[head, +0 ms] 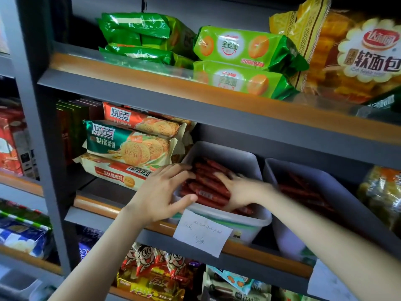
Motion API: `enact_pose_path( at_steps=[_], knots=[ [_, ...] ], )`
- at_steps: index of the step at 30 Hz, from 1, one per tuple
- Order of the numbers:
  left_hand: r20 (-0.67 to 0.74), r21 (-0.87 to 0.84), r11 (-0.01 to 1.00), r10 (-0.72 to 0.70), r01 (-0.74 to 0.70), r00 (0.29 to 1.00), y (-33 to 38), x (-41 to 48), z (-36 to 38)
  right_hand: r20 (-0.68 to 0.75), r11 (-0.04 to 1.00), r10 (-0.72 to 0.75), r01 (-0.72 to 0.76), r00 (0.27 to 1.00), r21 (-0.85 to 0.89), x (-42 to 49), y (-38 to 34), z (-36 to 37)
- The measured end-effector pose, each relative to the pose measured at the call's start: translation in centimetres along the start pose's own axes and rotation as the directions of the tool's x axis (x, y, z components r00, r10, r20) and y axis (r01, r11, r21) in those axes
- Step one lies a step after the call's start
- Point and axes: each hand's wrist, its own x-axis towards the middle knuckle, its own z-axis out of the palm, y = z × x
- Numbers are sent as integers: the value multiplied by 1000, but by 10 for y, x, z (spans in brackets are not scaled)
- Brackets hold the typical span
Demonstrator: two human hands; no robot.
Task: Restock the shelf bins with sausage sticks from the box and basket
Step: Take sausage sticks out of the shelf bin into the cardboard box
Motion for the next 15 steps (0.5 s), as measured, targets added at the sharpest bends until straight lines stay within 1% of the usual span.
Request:
enact_pose_path(
  at_steps=[3,5,8,11,12,15],
  knots=[
    [-17,-64,995,71,-72,997,-6,9,4,1,998,1,-2,1000,68,5,2,-1],
    [-54,-111,989,94,-100,994,-9,10,8,-7,995,11,-10,1000,101,5,3,0],
    [-115,-176,977,100,-120,988,-11,9,14,-33,998,21,-18,999,67,5,-5,3],
    [-129,-182,974,109,-132,986,-11,10,14,-64,999,45,-43,997,25,7,-17,5],
    [-129,-171,976,111,-133,985,-10,9,13,-93,998,58,-57,994,19,6,-20,5],
    [-109,-140,983,108,-123,988,-8,9,10,-242,997,78,-82,967,-6,2,-25,3]
  ],
)
